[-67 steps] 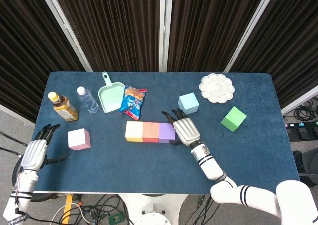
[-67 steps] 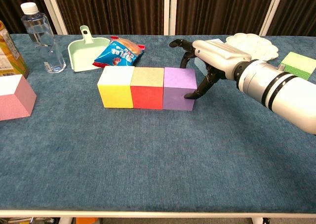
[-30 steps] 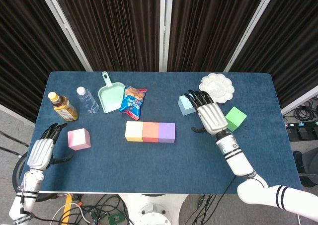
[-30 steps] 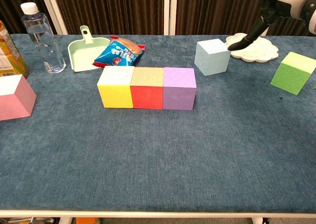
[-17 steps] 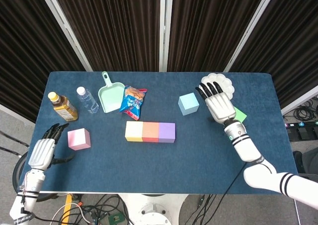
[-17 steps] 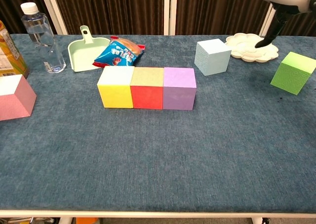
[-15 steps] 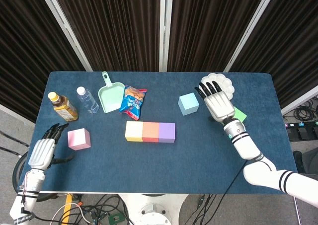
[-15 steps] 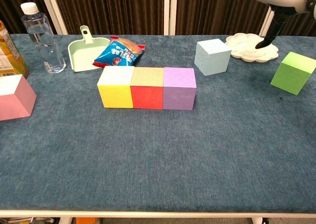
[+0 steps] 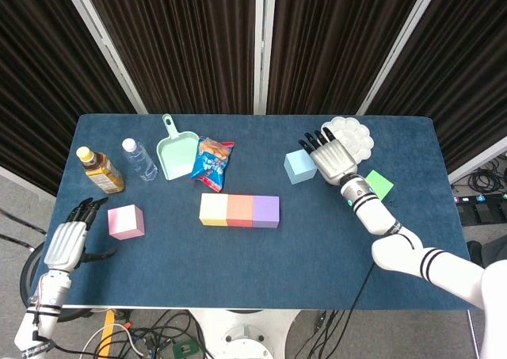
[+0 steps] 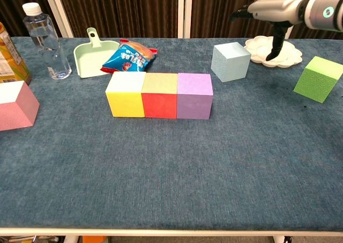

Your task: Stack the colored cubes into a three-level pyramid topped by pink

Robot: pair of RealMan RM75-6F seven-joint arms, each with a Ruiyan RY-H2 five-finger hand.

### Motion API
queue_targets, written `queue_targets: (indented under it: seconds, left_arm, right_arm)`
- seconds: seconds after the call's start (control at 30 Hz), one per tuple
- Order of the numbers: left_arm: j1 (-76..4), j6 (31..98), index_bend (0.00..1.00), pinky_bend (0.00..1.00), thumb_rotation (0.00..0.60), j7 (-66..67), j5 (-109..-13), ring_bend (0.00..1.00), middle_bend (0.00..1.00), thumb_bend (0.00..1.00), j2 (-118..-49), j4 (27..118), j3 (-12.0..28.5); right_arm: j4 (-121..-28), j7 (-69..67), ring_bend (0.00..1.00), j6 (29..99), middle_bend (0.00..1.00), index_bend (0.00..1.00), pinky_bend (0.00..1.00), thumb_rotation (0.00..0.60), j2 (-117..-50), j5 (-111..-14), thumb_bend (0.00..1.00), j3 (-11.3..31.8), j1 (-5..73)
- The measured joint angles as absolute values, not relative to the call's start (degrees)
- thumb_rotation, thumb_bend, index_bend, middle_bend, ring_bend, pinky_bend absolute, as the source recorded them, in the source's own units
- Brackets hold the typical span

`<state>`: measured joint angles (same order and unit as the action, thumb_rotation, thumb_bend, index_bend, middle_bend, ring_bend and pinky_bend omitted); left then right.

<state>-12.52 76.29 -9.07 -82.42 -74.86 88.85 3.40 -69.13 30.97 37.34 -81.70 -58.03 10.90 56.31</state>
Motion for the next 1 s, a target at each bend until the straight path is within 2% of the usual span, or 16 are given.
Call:
queue_targets:
  seconds: [0.33, 0.67, 0.73, 0.9, 1.0]
  left_arm:
    - [-12.3, 76.5, 0.09, 0.13, 0.600, -10.4, -82.7, 0.03, 0.12, 0.11, -74.8, 88.6, 3.3]
    - [-12.3, 76.0, 0.09, 0.13, 0.600, -11.1, -82.2, 0.03, 0.12, 0.11, -74.8, 87.8, 3.2]
    - [-12.3, 76.0, 0.09, 0.13, 0.600, -11.0, -82.1, 0.03, 0.12, 0.11, -74.7, 87.9, 3.3]
    - [-12.5, 75.3, 0.09, 0.13, 0.600, -10.8, -81.8, 0.03, 0.12, 0.11, -74.6, 88.0, 3.3]
    - [-12.7, 75.0, 0.09, 0.13, 0.600, -10.6, -81.7, 0.03, 0.12, 0.11, -74.6, 88.0, 3.3]
  right_arm:
    - [-59.2, 29.7, 0.00, 35.1, 0.03, 0.00, 0.00, 0.600, -89.2, -56.4, 0.00, 10.2, 59.4]
    - [-53.8, 27.6, 0.00, 34.0, 0.07, 0.00, 0.00, 0.600, -92.7, -54.9, 0.00, 10.1, 60.2]
    - [-52.3, 26.8, 0.00, 33.6, 0.09, 0.00, 0.00, 0.600, -93.5, -55.1, 0.01, 10.2, 60.5]
    - [-49.3, 23.8, 0.00, 33.5, 0.23, 0.00, 0.00, 0.600, -95.3, -56.8, 0.02, 10.5, 60.9]
    - [-48.1, 21.7, 0.00, 33.4, 0.26, 0.00, 0.00, 0.600, -96.1, -58.4, 0.03, 10.5, 60.9]
